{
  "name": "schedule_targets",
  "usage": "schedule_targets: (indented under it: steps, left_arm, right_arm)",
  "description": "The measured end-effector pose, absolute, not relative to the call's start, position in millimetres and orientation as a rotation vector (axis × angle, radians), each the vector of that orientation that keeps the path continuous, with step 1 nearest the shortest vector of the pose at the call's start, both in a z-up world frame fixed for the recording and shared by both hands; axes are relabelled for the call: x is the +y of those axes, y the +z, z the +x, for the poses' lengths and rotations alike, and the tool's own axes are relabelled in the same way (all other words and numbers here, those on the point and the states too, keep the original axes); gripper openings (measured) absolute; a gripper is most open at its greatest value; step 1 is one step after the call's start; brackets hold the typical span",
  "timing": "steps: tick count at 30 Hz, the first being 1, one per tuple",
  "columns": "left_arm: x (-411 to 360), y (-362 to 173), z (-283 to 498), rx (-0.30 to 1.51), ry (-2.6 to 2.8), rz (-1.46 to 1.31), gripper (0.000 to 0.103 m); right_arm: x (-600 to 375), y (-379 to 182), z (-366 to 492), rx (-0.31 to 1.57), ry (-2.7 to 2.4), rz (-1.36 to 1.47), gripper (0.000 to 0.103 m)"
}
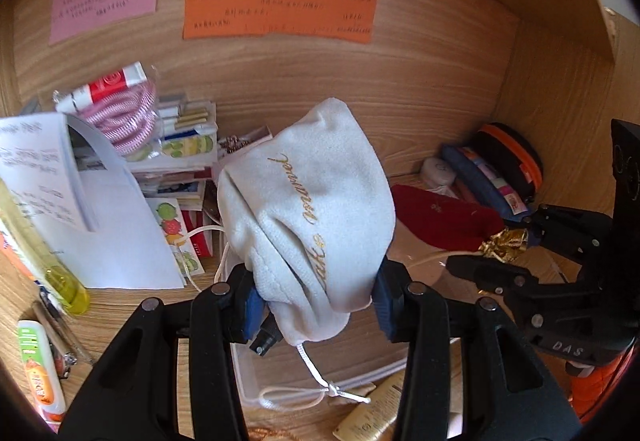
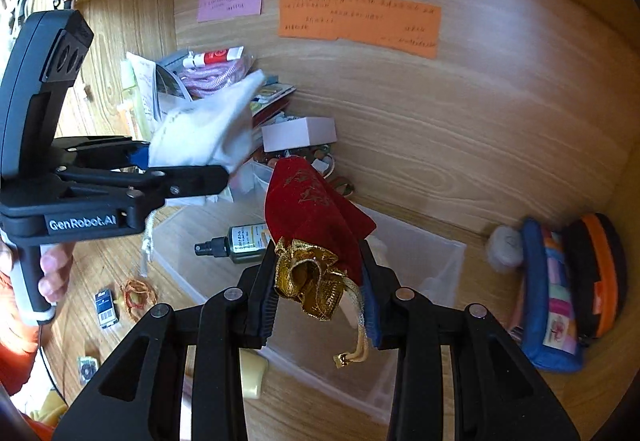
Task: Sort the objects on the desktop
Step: 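Carry both pouches over the clear box with the right and left tools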
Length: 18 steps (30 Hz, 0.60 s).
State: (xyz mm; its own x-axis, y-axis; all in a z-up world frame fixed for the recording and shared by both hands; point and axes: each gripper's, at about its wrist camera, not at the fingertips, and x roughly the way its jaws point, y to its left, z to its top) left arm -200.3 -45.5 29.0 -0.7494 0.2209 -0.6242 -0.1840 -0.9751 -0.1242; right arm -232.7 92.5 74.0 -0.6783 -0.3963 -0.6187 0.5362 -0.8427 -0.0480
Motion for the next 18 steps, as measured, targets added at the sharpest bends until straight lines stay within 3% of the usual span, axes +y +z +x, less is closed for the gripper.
schedule_targets:
  steps: [18]
  left_arm:
    - [-34,-20,-226,0.03,2.689,-1.163,0.045]
  right_arm:
    - [78,25,-264,0.307,-2.378,0.976,0.035]
